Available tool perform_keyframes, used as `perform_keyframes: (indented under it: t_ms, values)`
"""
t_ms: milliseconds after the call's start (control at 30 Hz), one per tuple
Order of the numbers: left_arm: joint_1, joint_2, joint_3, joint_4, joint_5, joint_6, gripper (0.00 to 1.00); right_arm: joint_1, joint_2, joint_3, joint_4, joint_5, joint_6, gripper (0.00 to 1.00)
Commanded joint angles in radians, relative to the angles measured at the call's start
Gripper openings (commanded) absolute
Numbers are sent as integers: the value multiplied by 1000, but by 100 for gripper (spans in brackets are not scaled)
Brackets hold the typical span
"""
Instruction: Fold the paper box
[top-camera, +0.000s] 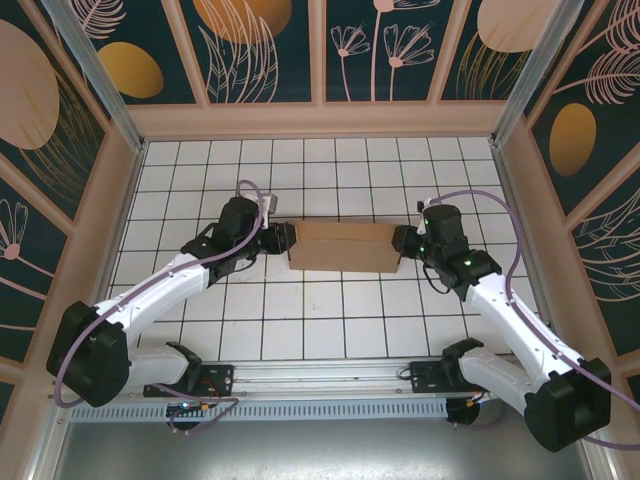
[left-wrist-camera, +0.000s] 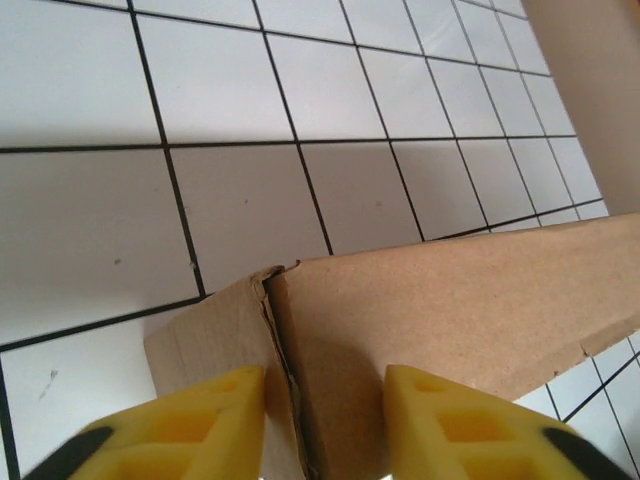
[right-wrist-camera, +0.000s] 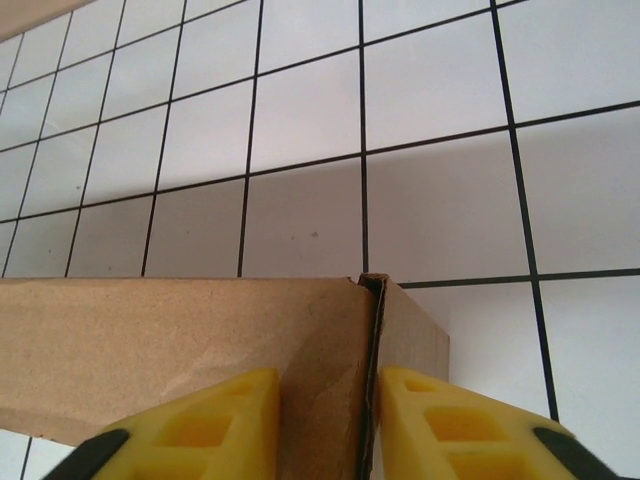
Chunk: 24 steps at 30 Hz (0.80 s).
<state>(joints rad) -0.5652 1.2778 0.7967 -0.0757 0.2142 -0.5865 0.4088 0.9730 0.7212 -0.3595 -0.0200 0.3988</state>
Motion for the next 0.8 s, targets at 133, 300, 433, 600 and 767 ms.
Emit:
perform_keyframes:
  t_ms: [133,300,433,600,767]
  values:
    - [1,11,-33,-70,-10,14,20,7,-4,-81,46,-172,38,17]
    - [2,-16,53,-25,-40,54,19,6,36,-23,197,-207,32,17]
    - [14,32,169,-53,-112,102,18,1,165,100,276,-246,35,17]
    - [101,91,265,-18,-127,92,19,-5,329,270,332,-278,34,17]
    - [142,124,242,102,-154,98,18,-19,429,323,427,-283,5,17]
